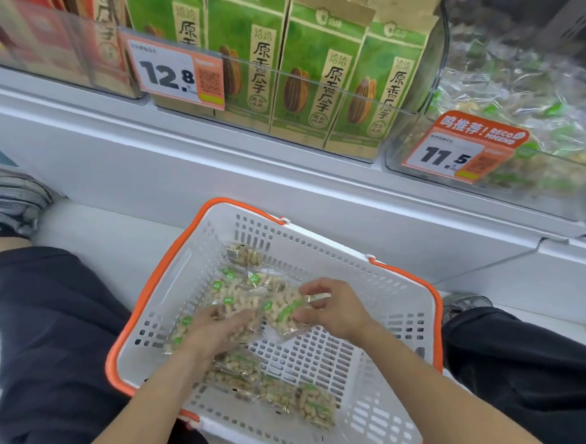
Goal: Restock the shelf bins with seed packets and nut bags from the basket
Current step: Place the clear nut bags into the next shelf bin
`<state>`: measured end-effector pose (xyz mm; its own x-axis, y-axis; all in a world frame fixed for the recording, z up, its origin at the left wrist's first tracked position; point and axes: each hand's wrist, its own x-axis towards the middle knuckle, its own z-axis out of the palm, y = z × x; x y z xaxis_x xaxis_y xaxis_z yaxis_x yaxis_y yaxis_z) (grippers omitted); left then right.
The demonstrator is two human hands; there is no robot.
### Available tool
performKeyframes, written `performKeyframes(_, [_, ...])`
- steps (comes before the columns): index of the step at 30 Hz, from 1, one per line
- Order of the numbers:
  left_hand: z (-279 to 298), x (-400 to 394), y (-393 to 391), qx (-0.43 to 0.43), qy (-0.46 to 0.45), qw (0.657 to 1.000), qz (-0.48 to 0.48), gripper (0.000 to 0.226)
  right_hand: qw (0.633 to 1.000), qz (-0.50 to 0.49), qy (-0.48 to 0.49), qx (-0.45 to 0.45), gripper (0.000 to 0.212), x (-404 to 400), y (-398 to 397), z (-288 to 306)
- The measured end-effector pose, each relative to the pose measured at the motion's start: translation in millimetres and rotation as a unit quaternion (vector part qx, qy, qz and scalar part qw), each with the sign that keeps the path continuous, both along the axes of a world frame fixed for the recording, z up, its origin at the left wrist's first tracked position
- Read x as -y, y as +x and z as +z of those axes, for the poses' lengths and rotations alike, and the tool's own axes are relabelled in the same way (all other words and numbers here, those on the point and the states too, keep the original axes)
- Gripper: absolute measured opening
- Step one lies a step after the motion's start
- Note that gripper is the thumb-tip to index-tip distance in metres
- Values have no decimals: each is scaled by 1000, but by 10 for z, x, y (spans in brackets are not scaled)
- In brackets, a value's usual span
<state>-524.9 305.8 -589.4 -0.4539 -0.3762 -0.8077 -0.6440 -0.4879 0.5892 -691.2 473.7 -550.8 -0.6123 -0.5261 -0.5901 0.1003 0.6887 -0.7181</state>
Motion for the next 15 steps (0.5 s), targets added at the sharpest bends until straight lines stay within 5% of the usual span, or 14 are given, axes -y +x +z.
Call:
performKeyframes(5, [332, -49, -202, -123, 57, 991, 15, 109, 995, 100, -7, -10, 82, 90, -368, 811])
performKeyframes(8, [563, -199, -341, -157, 31, 987, 5, 83, 975, 215, 59, -16, 95, -3, -555, 1215])
performKeyframes(12, [827, -372, -438, -194, -8, 981, -12, 57, 974, 223, 2, 30, 51, -150, -726, 1613])
performKeyframes(15, [1016, -397, -515, -228, 5, 974, -16, 40, 977, 185, -52, 94, 38, -131, -759, 1692])
